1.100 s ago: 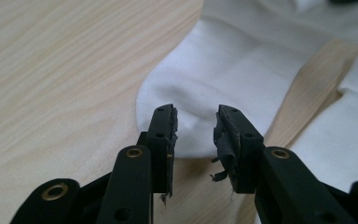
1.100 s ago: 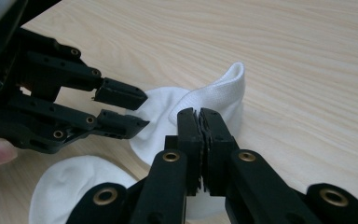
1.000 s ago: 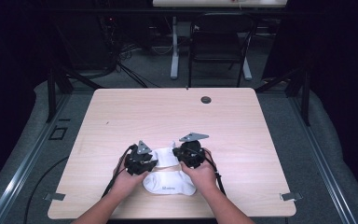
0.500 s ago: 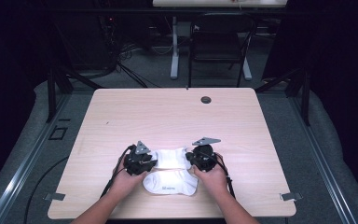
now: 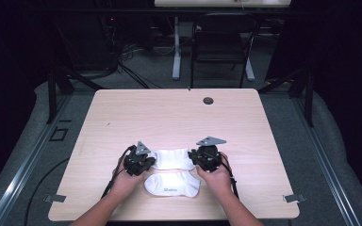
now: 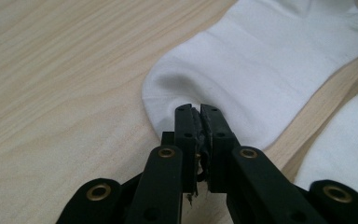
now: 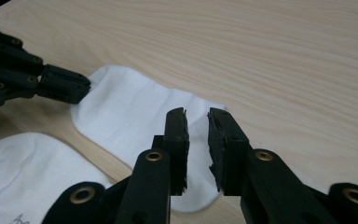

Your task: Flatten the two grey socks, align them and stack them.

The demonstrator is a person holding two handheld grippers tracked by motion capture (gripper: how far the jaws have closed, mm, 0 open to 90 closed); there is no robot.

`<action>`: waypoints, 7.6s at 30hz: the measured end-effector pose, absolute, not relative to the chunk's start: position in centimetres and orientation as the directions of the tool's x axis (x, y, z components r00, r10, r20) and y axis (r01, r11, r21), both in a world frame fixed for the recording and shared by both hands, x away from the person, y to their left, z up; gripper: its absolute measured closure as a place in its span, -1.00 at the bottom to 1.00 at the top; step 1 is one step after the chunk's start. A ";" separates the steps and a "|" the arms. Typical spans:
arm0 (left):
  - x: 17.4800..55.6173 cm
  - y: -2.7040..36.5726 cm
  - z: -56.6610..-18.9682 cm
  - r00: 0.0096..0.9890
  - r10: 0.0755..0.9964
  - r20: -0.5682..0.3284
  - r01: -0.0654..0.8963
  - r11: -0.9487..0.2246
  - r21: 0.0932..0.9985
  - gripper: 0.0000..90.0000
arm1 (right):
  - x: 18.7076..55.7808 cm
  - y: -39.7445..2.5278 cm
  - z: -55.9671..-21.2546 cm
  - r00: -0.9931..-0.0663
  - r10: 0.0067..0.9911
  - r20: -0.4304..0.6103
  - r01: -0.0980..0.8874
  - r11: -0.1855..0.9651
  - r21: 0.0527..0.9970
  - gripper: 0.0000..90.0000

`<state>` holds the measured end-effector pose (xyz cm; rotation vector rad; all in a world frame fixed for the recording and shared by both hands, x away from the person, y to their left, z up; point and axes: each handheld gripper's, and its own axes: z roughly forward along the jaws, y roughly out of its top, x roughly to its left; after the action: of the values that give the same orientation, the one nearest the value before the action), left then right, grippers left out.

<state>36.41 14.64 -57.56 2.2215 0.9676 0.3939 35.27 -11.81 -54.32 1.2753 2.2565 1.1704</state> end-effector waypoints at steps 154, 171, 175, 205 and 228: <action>33.5 16.9 -51.7 0.722 0.686 -0.090 0.525 -0.458 0.718 0.98 | 32.3 -13.8 -50.8 -0.667 0.729 0.155 0.577 0.374 0.726 0.91; 30.9 16.6 -52.5 0.751 0.652 -0.104 0.520 -0.488 0.701 0.98 | 28.4 -14.4 -51.7 -0.693 0.704 0.158 0.560 0.387 0.733 0.91; 30.6 16.7 -52.8 0.752 0.650 -0.110 0.525 -0.489 0.696 0.98 | 28.2 -14.4 -52.0 -0.695 0.701 0.157 0.561 0.394 0.728 0.91; 31.1 16.8 -55.7 0.736 0.666 -0.121 0.558 -0.495 0.666 0.88 | 29.0 -14.2 -54.8 -0.674 0.718 0.173 0.613 0.414 0.673 0.86; 30.2 17.6 -56.3 0.705 0.691 -0.160 0.592 -0.449 0.669 0.38 | 27.9 -11.8 -55.9 -0.719 0.693 0.064 0.531 0.487 0.693 0.54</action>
<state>30.24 17.61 -56.27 2.1832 0.9725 0.1754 27.93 -11.76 -55.89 1.0498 2.5085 1.0515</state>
